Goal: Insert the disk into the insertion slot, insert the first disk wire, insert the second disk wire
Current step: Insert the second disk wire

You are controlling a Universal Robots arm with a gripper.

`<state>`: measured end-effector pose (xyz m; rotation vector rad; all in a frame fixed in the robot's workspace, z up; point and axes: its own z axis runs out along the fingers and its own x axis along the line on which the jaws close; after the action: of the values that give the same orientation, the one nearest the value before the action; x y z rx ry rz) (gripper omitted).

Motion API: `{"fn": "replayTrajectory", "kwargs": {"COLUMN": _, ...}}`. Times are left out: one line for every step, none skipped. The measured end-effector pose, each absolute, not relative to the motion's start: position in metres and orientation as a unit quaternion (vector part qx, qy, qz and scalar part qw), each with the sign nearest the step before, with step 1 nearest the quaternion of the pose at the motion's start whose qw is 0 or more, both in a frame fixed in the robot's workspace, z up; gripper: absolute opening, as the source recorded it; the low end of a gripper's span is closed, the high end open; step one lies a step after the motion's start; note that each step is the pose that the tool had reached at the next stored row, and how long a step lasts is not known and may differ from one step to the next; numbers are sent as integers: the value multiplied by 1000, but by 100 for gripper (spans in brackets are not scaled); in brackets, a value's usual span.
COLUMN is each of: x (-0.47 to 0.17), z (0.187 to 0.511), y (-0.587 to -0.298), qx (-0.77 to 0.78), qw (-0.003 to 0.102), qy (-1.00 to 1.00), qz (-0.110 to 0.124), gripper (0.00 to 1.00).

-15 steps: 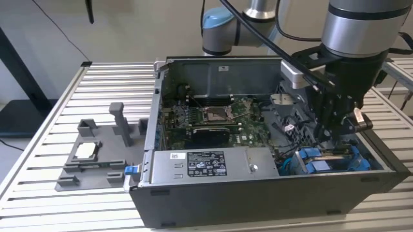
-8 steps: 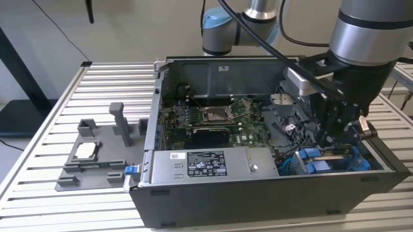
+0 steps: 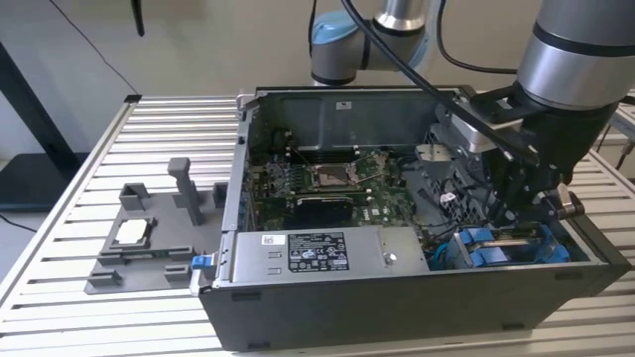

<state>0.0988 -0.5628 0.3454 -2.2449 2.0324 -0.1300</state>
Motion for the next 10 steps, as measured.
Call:
{"fn": "replayTrajectory", "kwargs": {"x": 99, "z": 345, "y": -563, "qx": -739, "qw": 56, "qy": 670, "qz": -41, "gripper": 16}}
{"fn": "replayTrajectory", "kwargs": {"x": 99, "z": 345, "y": -563, "qx": -739, "qw": 55, "qy": 670, "qz": -40, "gripper": 16}}
{"fn": "replayTrajectory", "kwargs": {"x": 99, "z": 345, "y": -564, "qx": -739, "qw": 54, "qy": 671, "qz": -38, "gripper": 16}}
{"fn": "replayTrajectory", "kwargs": {"x": 100, "z": 345, "y": -564, "qx": -739, "qw": 52, "qy": 671, "qz": -35, "gripper": 16}}
{"fn": "replayTrajectory", "kwargs": {"x": 100, "z": 345, "y": -565, "qx": -739, "qw": 51, "qy": 671, "qz": -32, "gripper": 16}}
{"fn": "replayTrajectory", "kwargs": {"x": 101, "z": 345, "y": -565, "qx": -739, "qw": 50, "qy": 671, "qz": -29, "gripper": 16}}
{"fn": "replayTrajectory", "kwargs": {"x": 101, "z": 344, "y": -566, "qx": -739, "qw": 48, "qy": 671, "qz": -26, "gripper": 16}}
{"fn": "replayTrajectory", "kwargs": {"x": 102, "z": 344, "y": -566, "qx": -739, "qw": 47, "qy": 672, "qz": -23, "gripper": 16}}
{"fn": "replayTrajectory", "kwargs": {"x": 104, "z": 344, "y": -567, "qx": -739, "qw": 46, "qy": 672, "qz": -20, "gripper": 16}}
{"fn": "replayTrajectory", "kwargs": {"x": 106, "z": 344, "y": -567, "qx": -739, "qw": 45, "qy": 672, "qz": -17, "gripper": 16}}
